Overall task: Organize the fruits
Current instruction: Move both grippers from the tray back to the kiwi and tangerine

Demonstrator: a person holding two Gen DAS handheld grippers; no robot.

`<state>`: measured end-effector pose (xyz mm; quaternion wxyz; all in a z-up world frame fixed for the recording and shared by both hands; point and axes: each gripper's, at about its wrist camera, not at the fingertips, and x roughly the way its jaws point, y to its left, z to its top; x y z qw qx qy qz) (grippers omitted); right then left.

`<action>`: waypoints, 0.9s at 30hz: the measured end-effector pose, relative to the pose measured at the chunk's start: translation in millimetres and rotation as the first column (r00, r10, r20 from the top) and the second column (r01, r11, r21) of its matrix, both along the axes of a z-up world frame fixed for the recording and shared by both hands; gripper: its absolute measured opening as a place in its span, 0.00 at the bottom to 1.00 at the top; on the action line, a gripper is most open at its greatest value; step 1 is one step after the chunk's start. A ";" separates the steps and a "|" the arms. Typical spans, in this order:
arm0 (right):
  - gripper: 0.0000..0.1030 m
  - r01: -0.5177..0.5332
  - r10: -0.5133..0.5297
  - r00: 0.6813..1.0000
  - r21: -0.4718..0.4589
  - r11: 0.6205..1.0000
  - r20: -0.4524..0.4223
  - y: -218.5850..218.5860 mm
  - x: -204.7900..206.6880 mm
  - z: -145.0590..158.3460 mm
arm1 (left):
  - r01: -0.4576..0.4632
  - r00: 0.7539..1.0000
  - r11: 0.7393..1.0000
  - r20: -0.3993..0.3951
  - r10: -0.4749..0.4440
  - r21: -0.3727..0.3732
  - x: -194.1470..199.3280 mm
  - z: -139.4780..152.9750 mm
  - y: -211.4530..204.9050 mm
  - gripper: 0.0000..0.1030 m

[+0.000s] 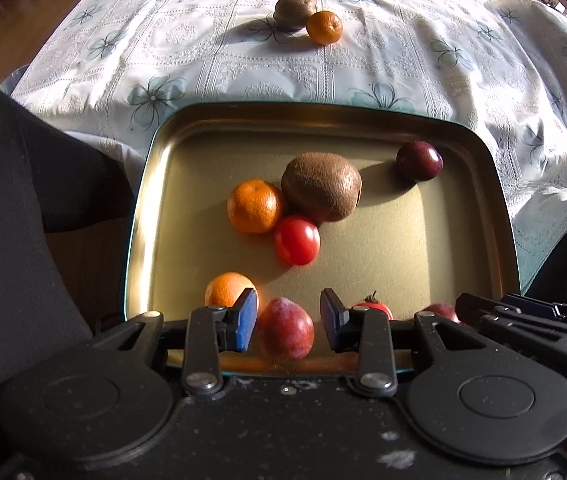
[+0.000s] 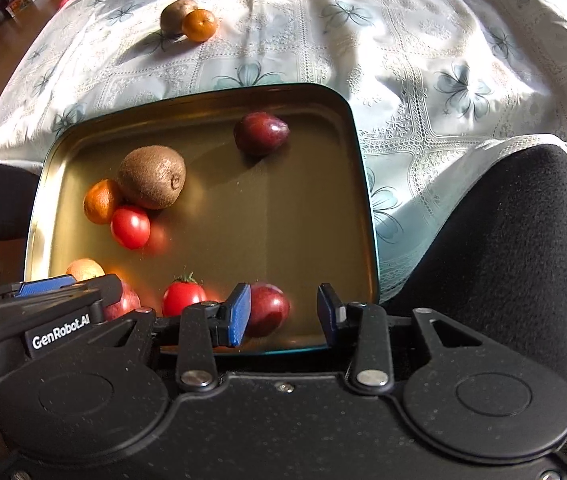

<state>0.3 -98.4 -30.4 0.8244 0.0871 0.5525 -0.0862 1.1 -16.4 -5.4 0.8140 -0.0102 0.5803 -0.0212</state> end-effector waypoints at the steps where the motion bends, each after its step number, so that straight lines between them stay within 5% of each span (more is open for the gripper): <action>1: 0.44 0.009 -0.009 1.000 0.009 1.000 -0.002 -3.6 2.1 1.4 | 0.004 1.000 1.000 0.000 -0.004 -0.002 3.7 1.9 0.4 0.36; 27: 0.44 0.121 -0.118 0.992 0.064 0.991 -0.041 -48.1 105.2 20.6 | -0.013 1.000 1.000 -0.008 0.013 -0.002 192.9 22.8 1.2 0.36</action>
